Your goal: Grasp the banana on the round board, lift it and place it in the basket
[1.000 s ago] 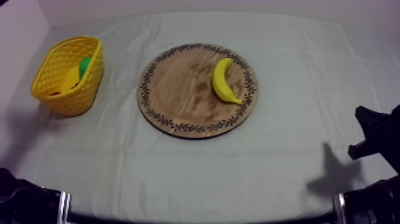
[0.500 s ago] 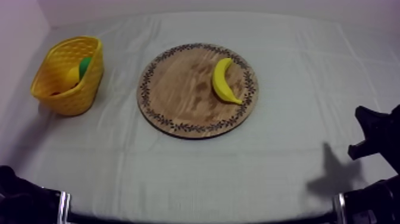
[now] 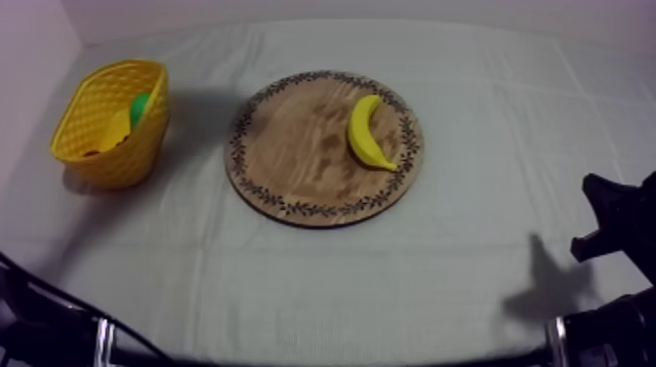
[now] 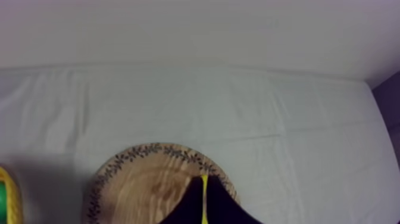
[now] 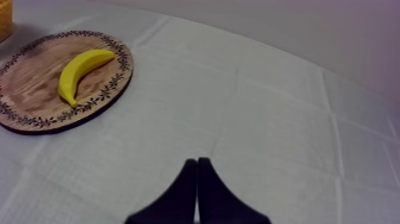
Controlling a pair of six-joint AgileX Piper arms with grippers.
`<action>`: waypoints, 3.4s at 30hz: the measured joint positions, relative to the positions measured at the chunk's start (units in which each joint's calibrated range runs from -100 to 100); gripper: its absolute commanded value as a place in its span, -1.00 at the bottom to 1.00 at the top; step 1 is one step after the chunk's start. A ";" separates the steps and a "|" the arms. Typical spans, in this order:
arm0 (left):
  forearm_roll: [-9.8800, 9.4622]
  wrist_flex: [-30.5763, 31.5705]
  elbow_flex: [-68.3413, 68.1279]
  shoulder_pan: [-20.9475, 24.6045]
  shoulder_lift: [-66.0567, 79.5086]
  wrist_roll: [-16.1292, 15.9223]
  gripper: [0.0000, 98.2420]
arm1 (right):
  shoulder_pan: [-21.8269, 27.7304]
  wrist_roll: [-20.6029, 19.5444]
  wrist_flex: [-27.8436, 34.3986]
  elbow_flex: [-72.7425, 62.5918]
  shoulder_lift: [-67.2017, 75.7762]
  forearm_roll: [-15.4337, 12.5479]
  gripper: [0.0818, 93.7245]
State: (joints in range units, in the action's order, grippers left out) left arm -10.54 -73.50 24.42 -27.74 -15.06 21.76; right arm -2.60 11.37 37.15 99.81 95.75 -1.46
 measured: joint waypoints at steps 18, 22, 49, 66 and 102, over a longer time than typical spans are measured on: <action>-1.30 1.31 0.96 -4.89 -18.78 5.17 -0.71 | 0.00 0.00 0.03 0.00 0.00 0.00 -0.99; -1.87 1.82 0.57 -5.38 -20.75 6.05 -0.15 | 0.00 0.00 0.03 0.00 0.00 0.00 -0.99; 1.07 -5.96 1.11 -6.20 -25.76 4.12 0.58 | 0.00 0.00 0.03 0.00 0.00 0.00 -0.99; 1.46 -7.87 10.69 -6.87 -36.42 3.38 0.55 | 0.00 0.00 0.04 0.00 0.00 0.00 -0.99; 0.52 -5.39 18.36 -5.98 -46.45 0.40 -0.51 | 0.00 0.00 0.04 0.00 0.00 0.00 -0.99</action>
State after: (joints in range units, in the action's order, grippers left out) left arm -10.02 -78.89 42.78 -33.72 -61.51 22.16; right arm -2.60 11.37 37.19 99.81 95.75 -1.46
